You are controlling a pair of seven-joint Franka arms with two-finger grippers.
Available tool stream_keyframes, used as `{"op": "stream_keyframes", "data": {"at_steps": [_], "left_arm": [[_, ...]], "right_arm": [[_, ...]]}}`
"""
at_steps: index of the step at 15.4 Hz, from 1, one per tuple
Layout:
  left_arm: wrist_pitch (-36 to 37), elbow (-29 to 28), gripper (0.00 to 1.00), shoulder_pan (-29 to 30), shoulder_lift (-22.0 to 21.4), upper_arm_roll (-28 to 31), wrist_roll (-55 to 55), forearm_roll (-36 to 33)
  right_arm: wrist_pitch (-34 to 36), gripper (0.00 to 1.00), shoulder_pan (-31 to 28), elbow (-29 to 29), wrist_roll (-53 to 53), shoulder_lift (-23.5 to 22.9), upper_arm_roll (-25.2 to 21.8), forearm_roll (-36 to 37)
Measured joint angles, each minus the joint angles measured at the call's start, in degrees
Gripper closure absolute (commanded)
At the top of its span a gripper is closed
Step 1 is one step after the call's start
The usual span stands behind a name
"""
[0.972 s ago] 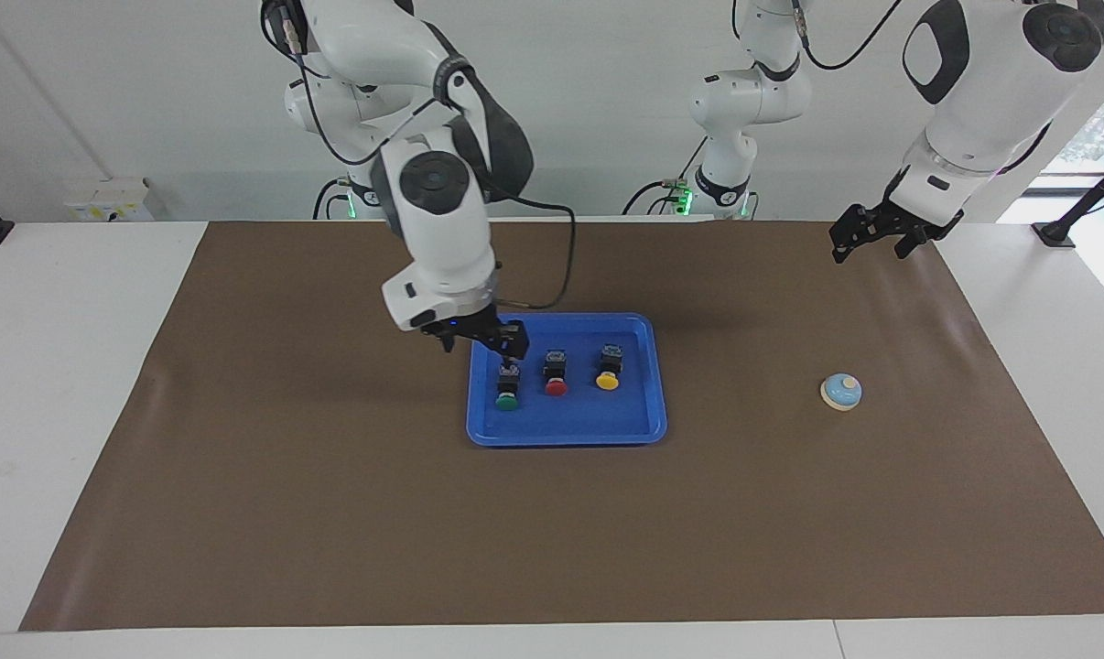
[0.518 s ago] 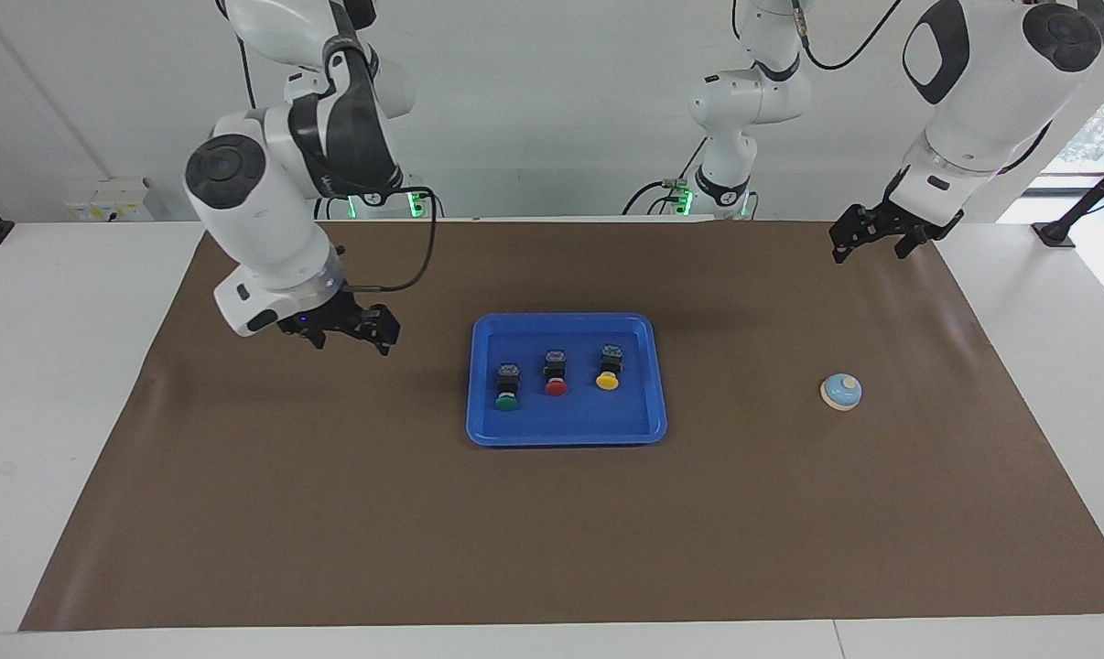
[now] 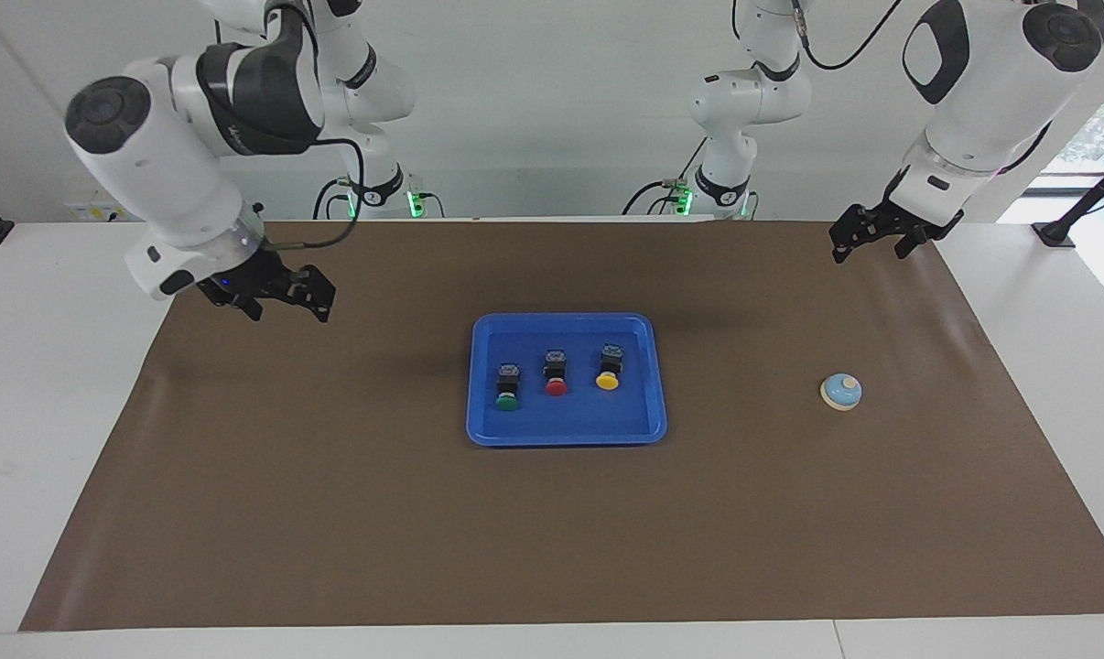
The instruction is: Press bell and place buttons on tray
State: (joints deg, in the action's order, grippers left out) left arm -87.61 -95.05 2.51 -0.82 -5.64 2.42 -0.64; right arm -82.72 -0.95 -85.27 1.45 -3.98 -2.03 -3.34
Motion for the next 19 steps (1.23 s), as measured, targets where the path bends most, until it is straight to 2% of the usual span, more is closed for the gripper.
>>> {"op": "stream_keyframes", "data": {"at_steps": [4, 7, 9, 19], "left_arm": [[0.0, 0.0, 0.0, 0.0, 0.0, 0.0, 0.0, 0.0], [0.0, 0.0, 0.0, 0.0, 0.0, 0.0, 0.0, 0.0], [0.0, 0.0, 0.0, 0.0, 0.0, 0.0, 0.0, 0.0], [0.0, 0.0, 0.0, 0.0, 0.0, 0.0, 0.0, 0.0]], "right_arm": [[2.0, 0.0, -1.1, -3.2, 0.0, 4.6, 1.6, 3.4], [-1.3, 0.0, -4.1, -6.8, 0.0, 5.8, 5.4, 4.3], [-2.5, 0.0, -4.6, -8.2, 0.0, 5.8, 6.0, 4.5], [-2.1, 0.0, -4.7, -7.7, 0.0, 6.5, 6.3, 4.5]]}}
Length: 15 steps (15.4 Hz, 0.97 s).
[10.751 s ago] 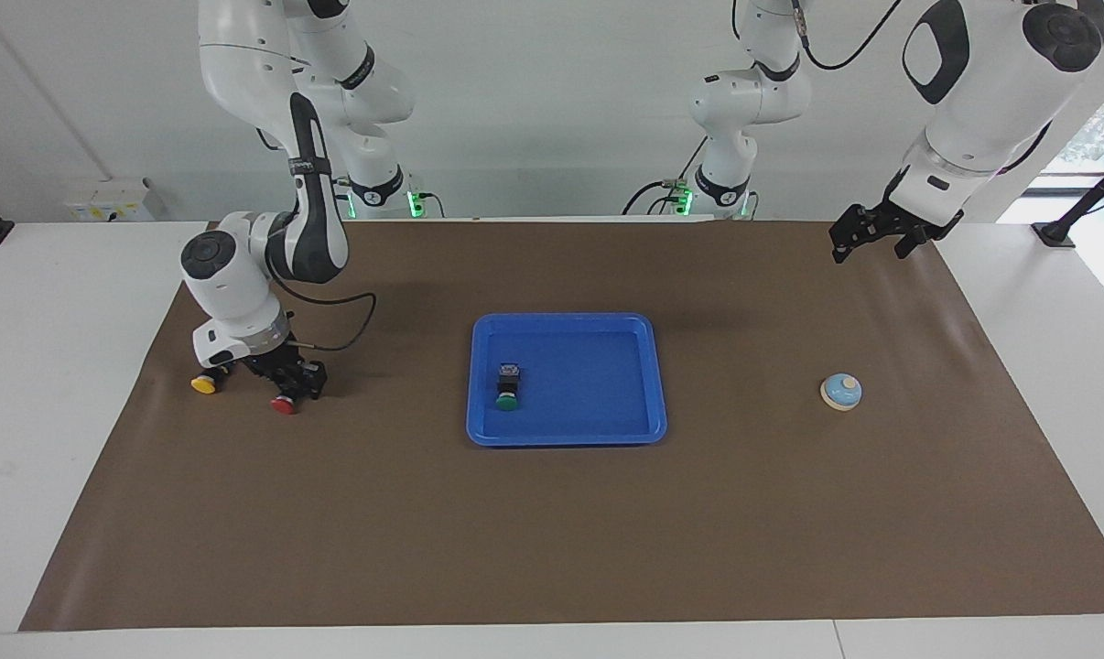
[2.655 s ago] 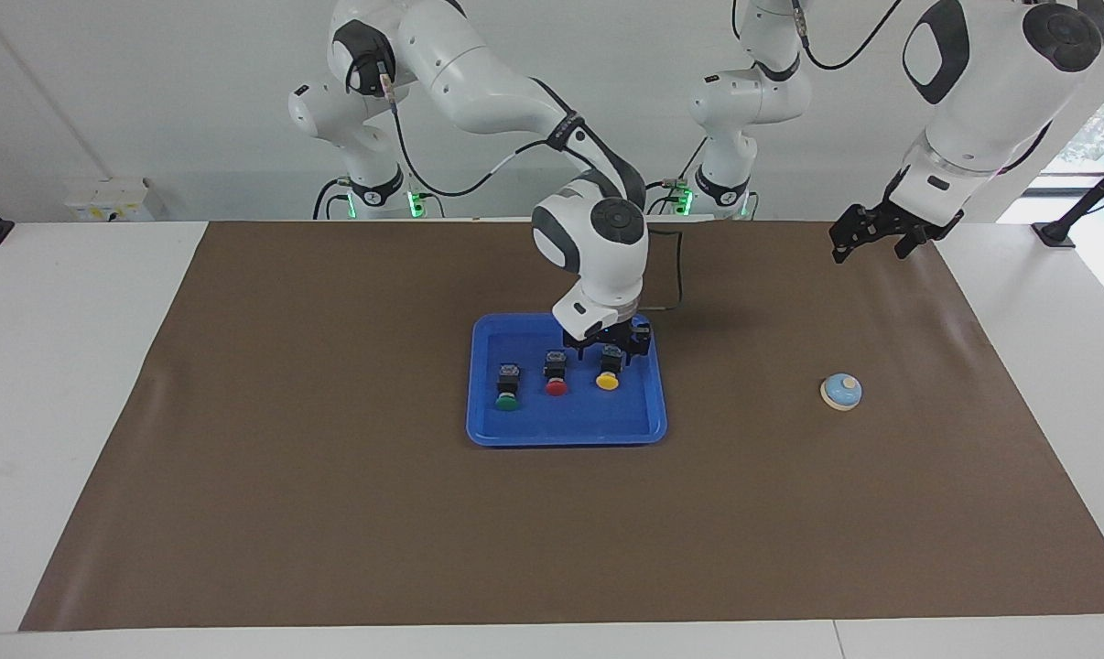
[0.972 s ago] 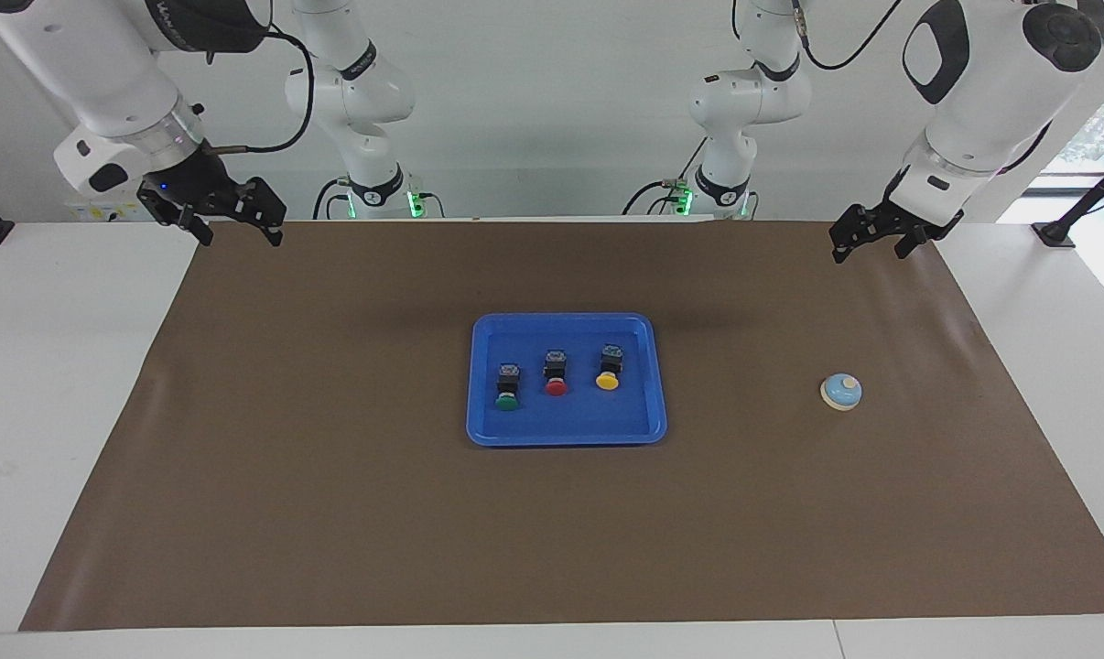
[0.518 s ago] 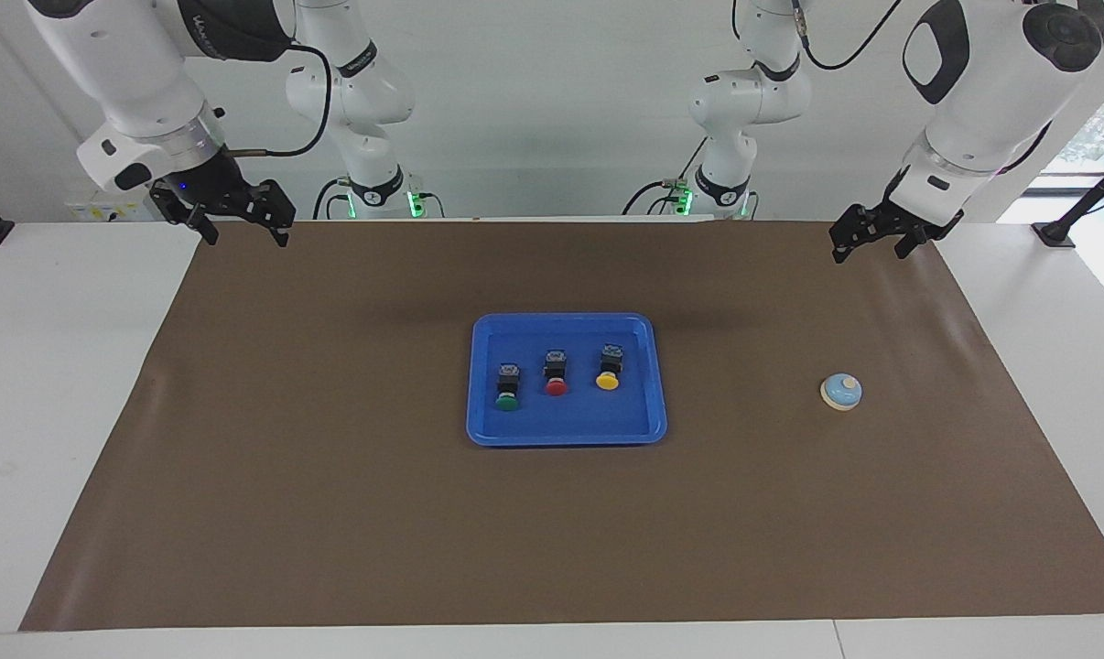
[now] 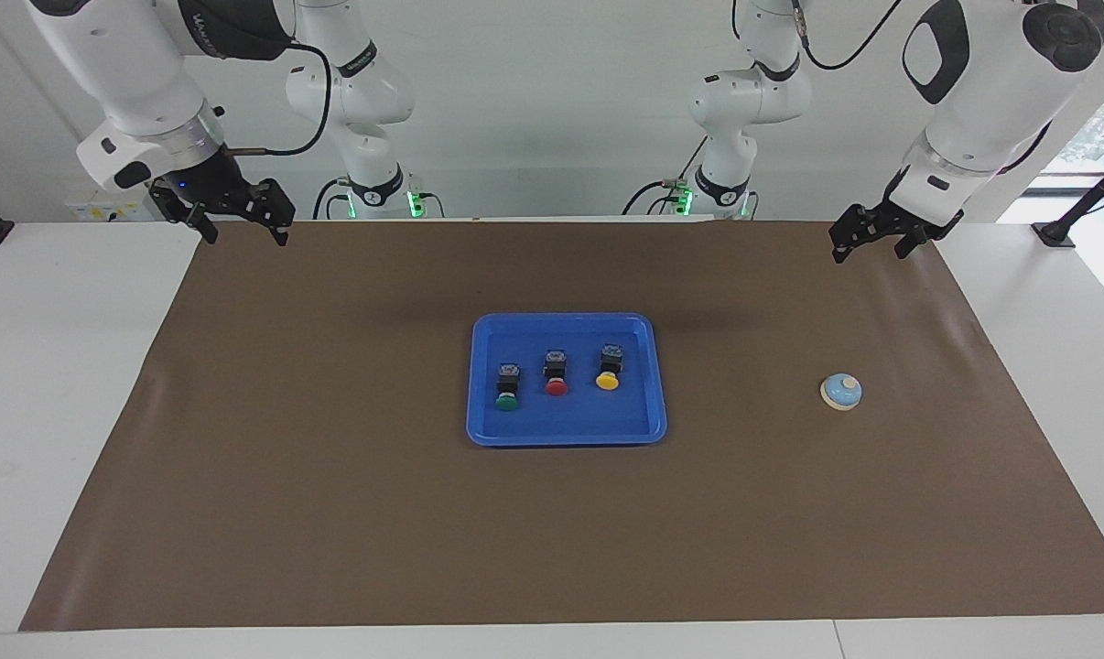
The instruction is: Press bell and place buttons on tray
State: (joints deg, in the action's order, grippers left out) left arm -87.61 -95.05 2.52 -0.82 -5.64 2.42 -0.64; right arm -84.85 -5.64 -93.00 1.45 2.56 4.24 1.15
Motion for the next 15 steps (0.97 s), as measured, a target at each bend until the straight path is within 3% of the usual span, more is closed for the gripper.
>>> {"op": "stream_keyframes", "data": {"at_steps": [9, 10, 12, 14, 15], "left_arm": [[0.0, 0.0, 0.0, 0.0, 0.0, 0.0, 0.0, 0.0], [0.0, 0.0, 0.08, 0.0, 0.0, 0.0, 0.0, 0.0], [-0.7, -0.1, 0.73, 0.0, 0.0, 0.0, 0.0, 0.0], [-3.8, -1.1, 1.0, 0.0, -0.1, 0.0, 0.1, 0.0], [-5.5, -2.5, 1.0, 0.3, -0.4, 0.1, 0.3, 0.0]], "right_arm": [[0.5, 0.0, 0.0, 0.0, 0.0, 0.0, 0.0, 0.0], [0.5, 0.0, 0.0, 0.0, 0.0, 0.0, 0.0, 0.0], [0.5, 0.0, 0.0, 0.0, 0.0, 0.0, 0.0, 0.0], [0.5, 0.0, 0.0, 0.0, 0.0, 0.0, 0.0, 0.0], [0.5, 0.0, 0.0, 0.0, 0.0, 0.0, 0.0, 0.0]]}}
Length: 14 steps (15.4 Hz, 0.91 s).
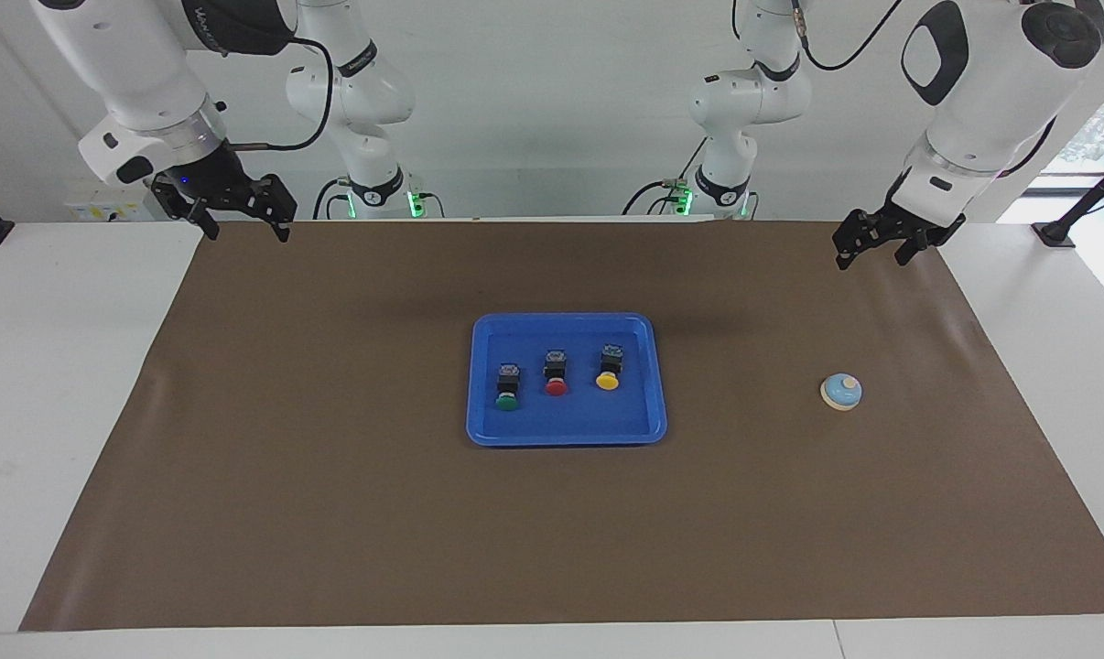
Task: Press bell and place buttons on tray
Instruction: 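Press down on the white bell again with the left gripper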
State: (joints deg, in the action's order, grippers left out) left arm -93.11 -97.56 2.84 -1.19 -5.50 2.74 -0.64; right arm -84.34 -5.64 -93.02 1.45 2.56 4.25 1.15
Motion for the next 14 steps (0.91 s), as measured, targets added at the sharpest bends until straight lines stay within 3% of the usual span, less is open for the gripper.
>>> {"op": "stream_keyframes", "data": {"at_steps": [4, 7, 11, 14], "left_arm": [[-8.6, -7.5, 1.0, 3.5, -0.3, 0.4, 0.0, 0.0], [-15.9, -11.7, 1.0, 4.8, 1.7, 0.5, -0.1, 0.0], [-22.0, -13.3, 1.0, 5.3, 7.3, 0.5, -0.1, 0.0], [-25.7, -14.6, 1.0, 5.9, 8.8, 0.5, -0.1, 0.0]], "right_arm": [[0.0, 0.0, 0.0, 0.0, 0.0, 0.0, 0.0, 0.0], [0.0, 0.0, 0.0, 0.0, 0.0, 0.0, 0.0, 0.0], [0.0, 0.0, 0.0, 0.0, 0.0, 0.0, 0.0, 0.0], [0.0, 0.0, 0.0, 0.0, 0.0, 0.0, 0.0, 0.0]]}}
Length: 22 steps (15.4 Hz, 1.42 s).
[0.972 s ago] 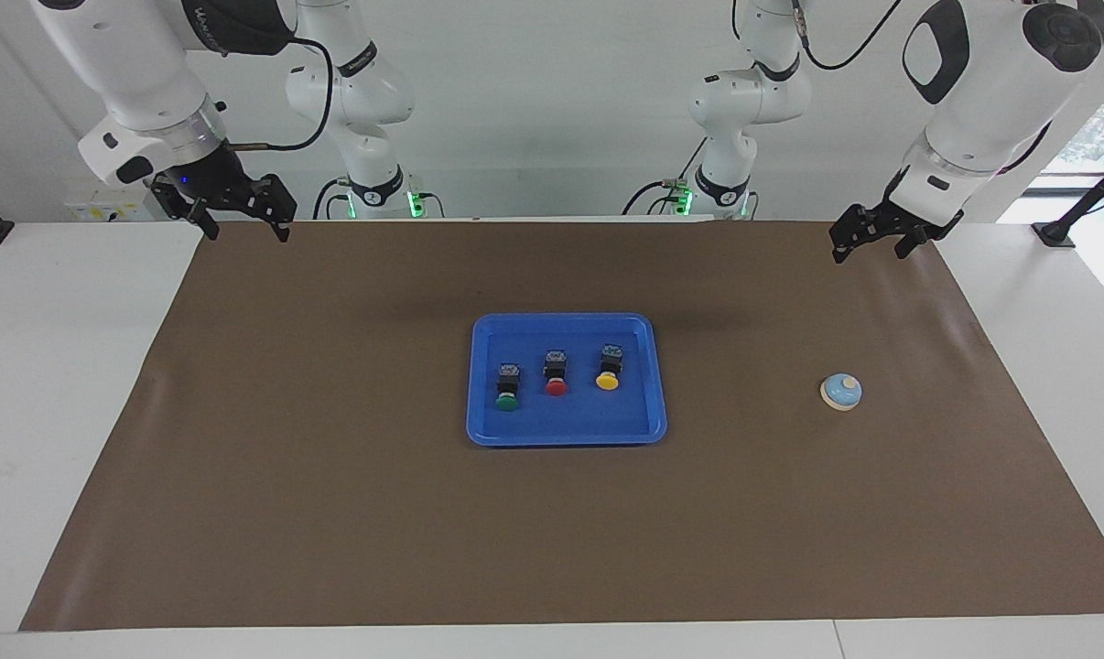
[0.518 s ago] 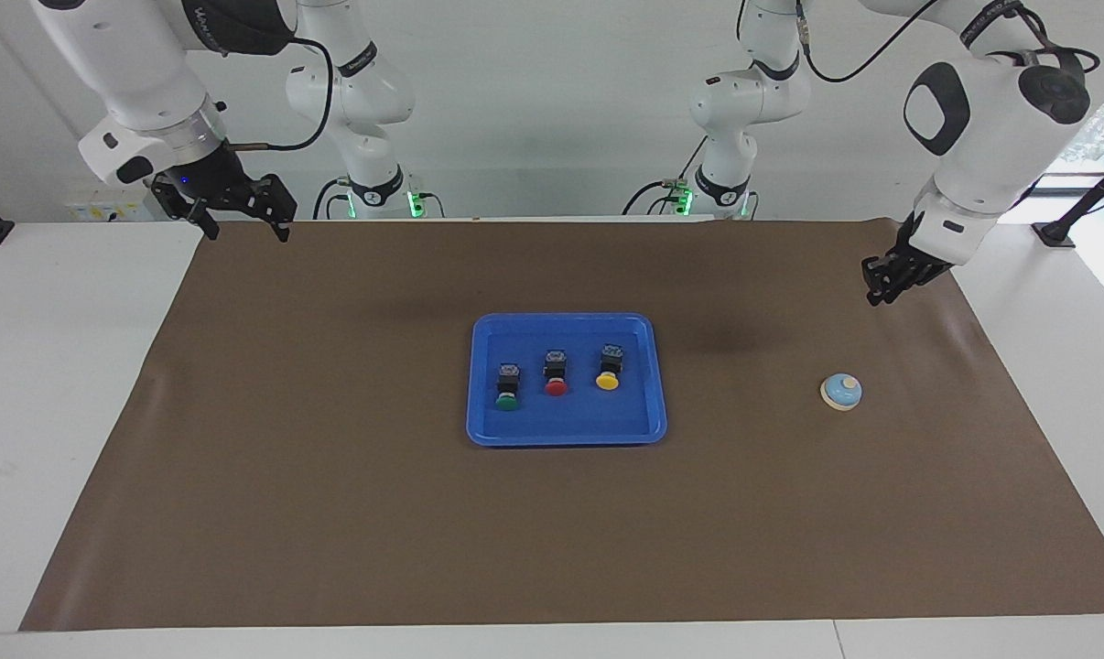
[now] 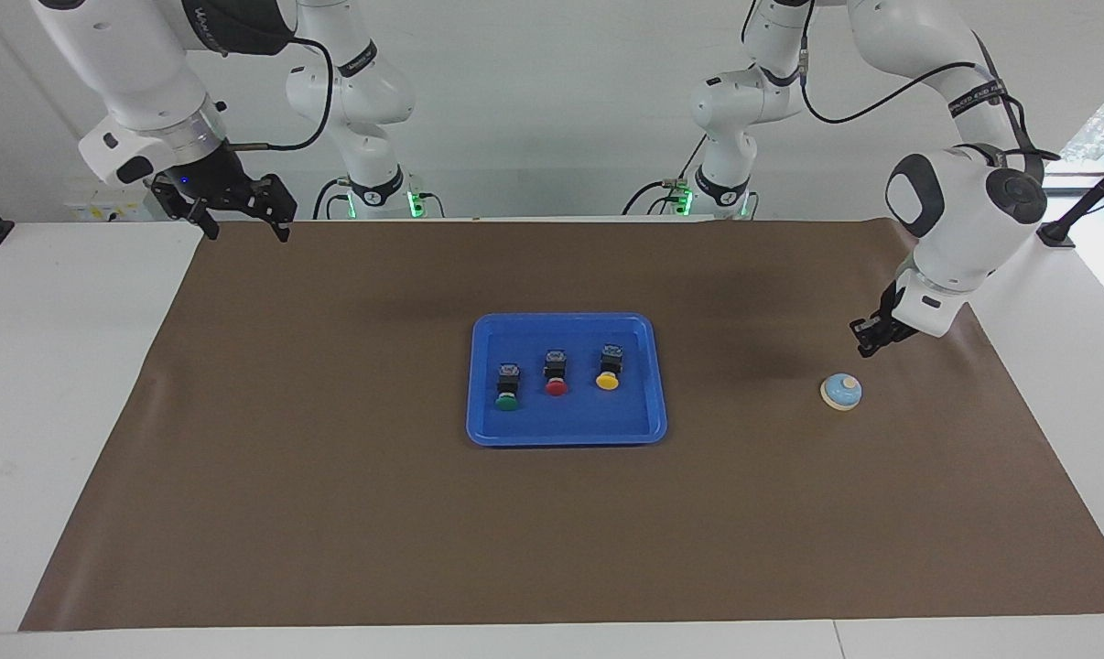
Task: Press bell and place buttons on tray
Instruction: 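Press down on the white bell again with the left gripper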
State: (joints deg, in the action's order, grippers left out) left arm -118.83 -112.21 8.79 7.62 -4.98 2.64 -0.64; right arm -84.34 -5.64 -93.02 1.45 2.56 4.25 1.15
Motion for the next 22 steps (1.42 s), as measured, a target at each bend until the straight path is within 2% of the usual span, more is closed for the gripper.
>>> {"op": "stream_keyframes", "data": {"at_steps": [5, 11, 13, 16, 19, 21, 22], "left_arm": [[-3.9, -2.6, 1.0, 0.2, 0.5, 0.0, 0.0, 0.0], [-8.3, -3.1, 1.0, 0.1, 5.5, -0.3, 0.0, 0.0], [-8.6, -2.9, 1.0, 0.1, 5.7, -0.4, 0.0, 0.0], [-7.6, -2.3, 1.0, 0.1, 5.7, -0.4, 0.0, 0.0], [0.1, 2.2, 1.0, -0.1, 4.9, -0.6, 0.0, 0.0], [5.7, 5.1, 0.83, -0.2, 3.2, -0.9, 0.0, 0.0], [8.2, 6.4, 0.69, -0.2, 2.3, -1.1, 0.0, 0.0]], "right_arm": [[0.0, 0.0, 0.0, 0.0, 0.0, 0.0, 0.0, 0.0], [0.0, 0.0, 0.0, 0.0, 0.0, 0.0, 0.0, 0.0], [0.0, 0.0, 0.0, 0.0, 0.0, 0.0, 0.0, 0.0], [0.0, 0.0, 0.0, 0.0, 0.0, 0.0, 0.0, 0.0], [0.0, 0.0, 0.0, 0.0, 0.0, 0.0, 0.0, 0.0], [0.0, 0.0, 0.0, 0.0, 0.0, 0.0, 0.0, 0.0], [0.0, 0.0, 0.0, 0.0, 0.0, 0.0, 0.0, 0.0]]}}
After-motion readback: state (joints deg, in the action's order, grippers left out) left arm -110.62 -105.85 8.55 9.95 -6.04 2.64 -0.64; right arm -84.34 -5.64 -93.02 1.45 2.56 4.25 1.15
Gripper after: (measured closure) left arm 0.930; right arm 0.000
